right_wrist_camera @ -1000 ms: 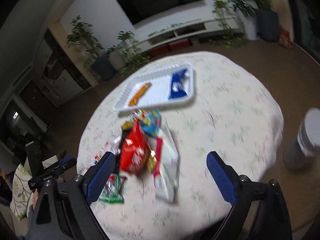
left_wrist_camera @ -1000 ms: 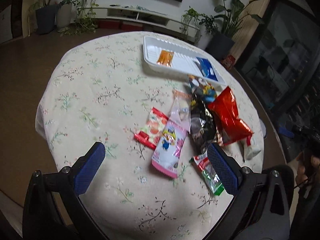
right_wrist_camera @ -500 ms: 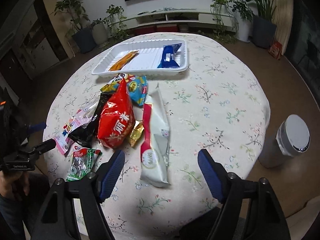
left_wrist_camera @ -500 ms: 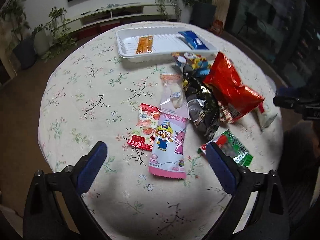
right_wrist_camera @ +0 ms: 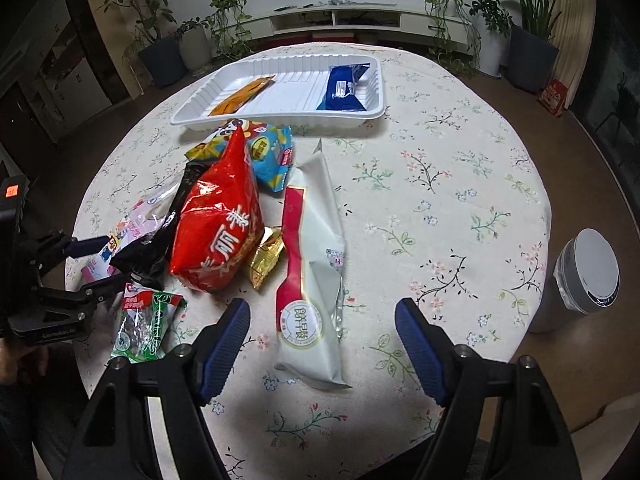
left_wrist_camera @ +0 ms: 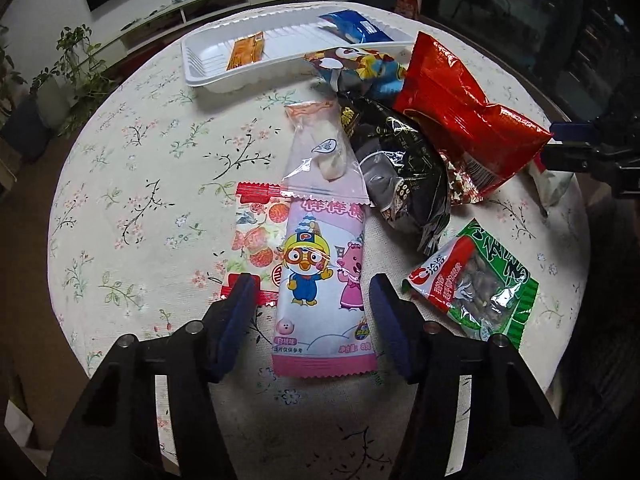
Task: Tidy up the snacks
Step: 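Move both tools back over the snack pile, then grasp the pink cartoon packet with the left tool while the right tool grasps the white-red packet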
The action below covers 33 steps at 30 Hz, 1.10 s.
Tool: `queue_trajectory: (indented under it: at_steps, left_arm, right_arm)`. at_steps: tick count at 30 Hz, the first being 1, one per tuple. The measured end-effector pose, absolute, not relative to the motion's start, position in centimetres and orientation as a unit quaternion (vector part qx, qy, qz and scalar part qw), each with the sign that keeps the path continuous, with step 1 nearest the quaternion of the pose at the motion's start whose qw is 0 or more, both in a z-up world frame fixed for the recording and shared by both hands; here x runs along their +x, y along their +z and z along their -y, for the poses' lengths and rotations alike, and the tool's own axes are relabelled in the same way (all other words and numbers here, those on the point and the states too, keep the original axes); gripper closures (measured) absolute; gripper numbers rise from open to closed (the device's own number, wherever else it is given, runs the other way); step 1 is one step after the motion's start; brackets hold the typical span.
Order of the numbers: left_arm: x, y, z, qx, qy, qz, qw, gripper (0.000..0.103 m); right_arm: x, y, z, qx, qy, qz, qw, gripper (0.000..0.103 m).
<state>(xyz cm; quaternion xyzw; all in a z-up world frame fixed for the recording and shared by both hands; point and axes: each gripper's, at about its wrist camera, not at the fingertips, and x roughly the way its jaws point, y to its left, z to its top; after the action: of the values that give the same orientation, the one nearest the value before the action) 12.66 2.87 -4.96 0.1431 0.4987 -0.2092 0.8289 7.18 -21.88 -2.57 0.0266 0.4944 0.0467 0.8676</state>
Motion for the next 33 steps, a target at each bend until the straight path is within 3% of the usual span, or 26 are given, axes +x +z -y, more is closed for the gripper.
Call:
queue_trajectory:
  at_steps: [11, 12, 13, 14, 21, 33]
  left_arm:
    - [12.1, -4.9, -1.7, 0.195, -0.199, -0.464, 0.841, 0.046]
    - [12.1, -4.8, -1.8, 0.193, -0.201, -0.463, 0.842, 0.049]
    - [12.0, -4.8, -1.8, 0.192, -0.202, -0.463, 0.842, 0.065]
    - [12.0, -4.8, -1.9, 0.188, -0.203, -0.464, 0.842, 0.067]
    - [11.2, -4.2, -2.1, 0.180, -0.204, -0.456, 0.847, 0.067]
    - [10.2, -2.2, -4.9, 0.060, -0.215, -0.456, 0.862, 0.067]
  right_arm:
    - [7.7, -3.3, 21.9, 0.027, 0.042, -0.501, 0.864, 0.025]
    - [7.7, -3.3, 21.9, 0.026, 0.041, -0.500, 0.865, 0.025]
    - [7.8, -3.3, 21.9, 0.025, 0.040, -0.500, 0.865, 0.025]
    - [7.8, -3.3, 21.9, 0.025, 0.040, -0.500, 0.865, 0.025]
    - [7.9, -3.1, 21.6, 0.017, 0.041, -0.495, 0.868, 0.025]
    - [8.8, -3.5, 21.2, -0.002, 0.048, -0.495, 0.867, 0.033]
